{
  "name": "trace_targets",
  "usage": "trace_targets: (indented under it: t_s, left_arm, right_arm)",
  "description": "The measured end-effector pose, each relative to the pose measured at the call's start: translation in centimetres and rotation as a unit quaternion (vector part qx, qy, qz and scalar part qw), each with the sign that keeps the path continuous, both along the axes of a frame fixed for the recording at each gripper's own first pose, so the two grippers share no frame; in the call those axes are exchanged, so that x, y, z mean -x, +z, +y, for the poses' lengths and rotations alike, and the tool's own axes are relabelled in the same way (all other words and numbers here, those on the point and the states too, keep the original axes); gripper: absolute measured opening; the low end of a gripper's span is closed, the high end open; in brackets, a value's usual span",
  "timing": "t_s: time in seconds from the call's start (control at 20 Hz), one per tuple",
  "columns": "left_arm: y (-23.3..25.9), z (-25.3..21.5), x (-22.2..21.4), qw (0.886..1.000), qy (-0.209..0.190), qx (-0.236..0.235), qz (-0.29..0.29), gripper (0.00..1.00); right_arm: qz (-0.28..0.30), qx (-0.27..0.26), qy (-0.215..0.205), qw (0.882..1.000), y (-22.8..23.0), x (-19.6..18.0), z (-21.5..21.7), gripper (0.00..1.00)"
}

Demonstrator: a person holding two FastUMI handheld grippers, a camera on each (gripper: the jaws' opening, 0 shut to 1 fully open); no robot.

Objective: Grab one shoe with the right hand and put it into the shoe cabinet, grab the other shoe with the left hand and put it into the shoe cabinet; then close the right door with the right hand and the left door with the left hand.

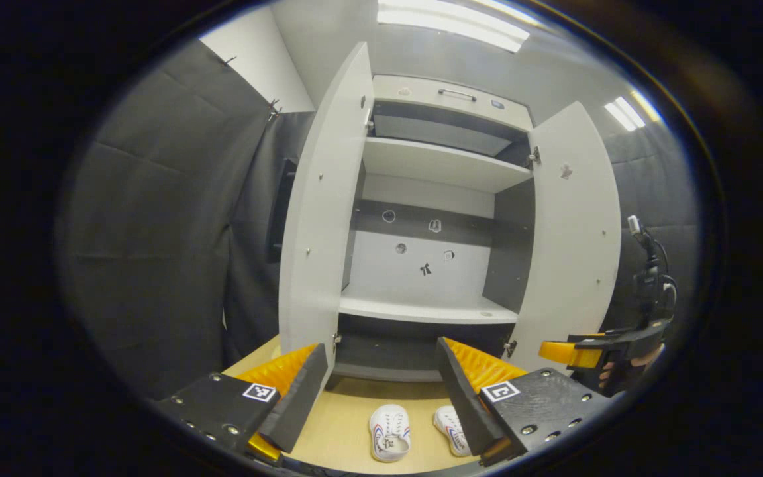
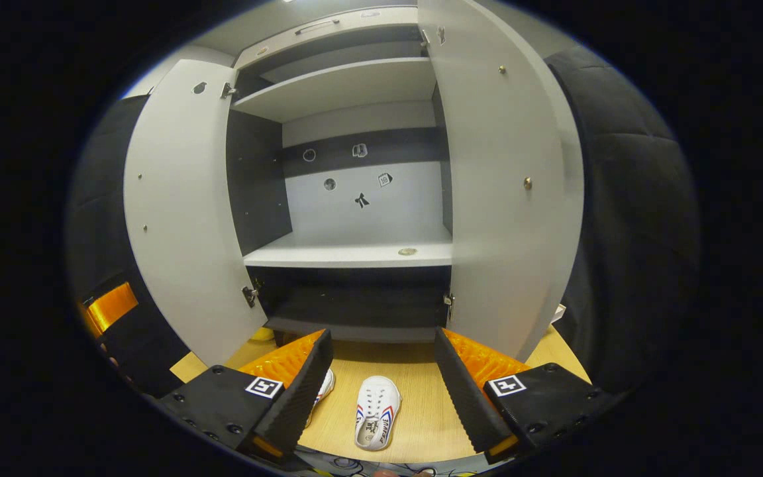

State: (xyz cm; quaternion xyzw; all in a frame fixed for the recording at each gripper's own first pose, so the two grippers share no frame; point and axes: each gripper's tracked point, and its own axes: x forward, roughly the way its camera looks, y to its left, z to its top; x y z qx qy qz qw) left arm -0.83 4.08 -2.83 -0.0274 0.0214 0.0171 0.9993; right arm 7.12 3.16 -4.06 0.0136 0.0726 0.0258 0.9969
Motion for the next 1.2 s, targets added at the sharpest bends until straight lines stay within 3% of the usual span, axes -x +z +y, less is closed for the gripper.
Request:
trace_targets:
  t_s: [0.2,0.25,0.3,0.45,0.95,1.2]
  left_arm:
    - [-1.5,0.3,0.3,1.0,0.0,0.012,0.023,0.95]
    - [-1.7,0.4,0.4,1.0,0.002,0.014,0.027,0.94]
    - [-2.1,0.7,0.7,0.999,0.005,0.013,0.032,0.94]
    - [-2.8,1.2,1.1,0.999,0.01,0.006,0.043,0.96]
    - [-5.2,3.3,2.7,0.996,0.036,0.021,0.077,0.97]
    - [-6.6,4.4,3.0,0.993,0.054,0.052,0.087,0.96]
  right_arm:
    - [0.034,-0.011,0.025,0.999,-2.5,-1.3,1.4,0.97]
    - [0.041,-0.008,0.032,0.999,-3.3,-1.6,1.8,0.93]
    - [0.05,-0.004,0.038,0.998,-4.1,-1.9,2.2,0.97]
    - [0.094,-0.013,0.054,0.994,-7.2,-3.1,3.3,0.97]
    - [0.224,0.032,0.094,0.97,-18.1,-7.4,6.4,0.97]
    - [0.297,-0.025,0.084,0.951,-23.4,-8.4,7.3,0.97]
